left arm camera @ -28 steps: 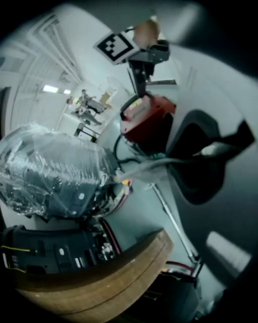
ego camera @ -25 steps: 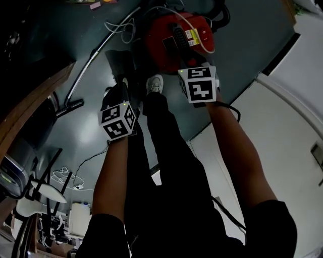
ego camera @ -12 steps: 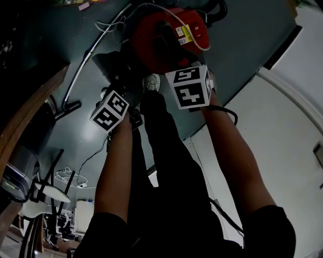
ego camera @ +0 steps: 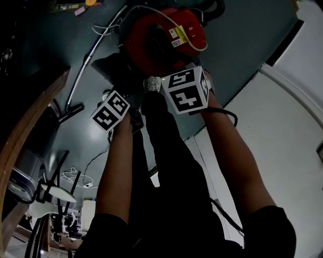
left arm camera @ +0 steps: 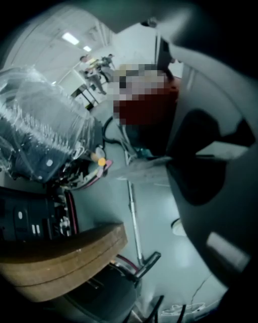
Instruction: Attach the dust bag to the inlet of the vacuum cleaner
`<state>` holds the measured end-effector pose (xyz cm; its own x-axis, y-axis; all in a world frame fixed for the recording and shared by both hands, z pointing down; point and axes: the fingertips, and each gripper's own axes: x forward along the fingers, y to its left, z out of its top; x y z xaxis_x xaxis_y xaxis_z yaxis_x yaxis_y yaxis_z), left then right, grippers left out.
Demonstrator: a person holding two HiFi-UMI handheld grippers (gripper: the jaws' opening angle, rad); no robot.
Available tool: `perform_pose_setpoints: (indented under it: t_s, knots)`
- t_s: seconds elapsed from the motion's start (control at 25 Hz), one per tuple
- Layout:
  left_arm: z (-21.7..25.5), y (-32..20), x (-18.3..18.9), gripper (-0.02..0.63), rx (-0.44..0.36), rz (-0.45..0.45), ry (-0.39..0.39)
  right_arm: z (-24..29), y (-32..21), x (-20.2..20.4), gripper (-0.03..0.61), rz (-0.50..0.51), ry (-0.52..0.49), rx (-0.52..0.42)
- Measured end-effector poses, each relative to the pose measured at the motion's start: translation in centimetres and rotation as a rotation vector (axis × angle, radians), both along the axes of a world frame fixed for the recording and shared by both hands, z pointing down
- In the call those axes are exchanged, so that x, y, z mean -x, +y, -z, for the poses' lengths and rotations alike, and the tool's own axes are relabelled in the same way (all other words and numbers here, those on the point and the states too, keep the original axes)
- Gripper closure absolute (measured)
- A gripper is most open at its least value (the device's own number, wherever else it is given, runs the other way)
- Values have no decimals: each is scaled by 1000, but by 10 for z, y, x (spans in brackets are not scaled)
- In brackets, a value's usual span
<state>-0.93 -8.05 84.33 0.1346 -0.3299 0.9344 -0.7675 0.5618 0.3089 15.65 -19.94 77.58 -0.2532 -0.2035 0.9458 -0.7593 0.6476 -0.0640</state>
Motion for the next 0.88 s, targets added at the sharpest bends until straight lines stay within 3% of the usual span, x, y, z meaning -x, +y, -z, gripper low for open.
perform_pose_setpoints:
  t_s: [0.2, 0.36, 0.44, 0.56, 0.64, 0.76, 0.88]
  knots:
    - [0, -1, -1, 588, 5, -37, -4, 0, 0, 0, 439, 5, -12, 18]
    - [1, -4, -4, 591, 23, -147, -59, 0, 0, 0, 439, 6, -9, 18]
    - [0, -5, -4, 591, 30, -108, -18, 0, 0, -1, 440, -1, -7, 16]
    - [-3, -2, -3, 586, 45, 49, 110, -1, 0, -1, 439, -8, -2, 19]
    - [-4, -2, -4, 584, 51, 71, 144, -2, -1, -2, 440, -9, 7, 15]
    - [-3, -5, -8, 586, 50, -59, 87, -3, -2, -4, 440, -16, 16, 3]
    - [-3, -7, -14, 585, 55, -94, 107, -5, -1, -5, 442, -11, 16, 19]
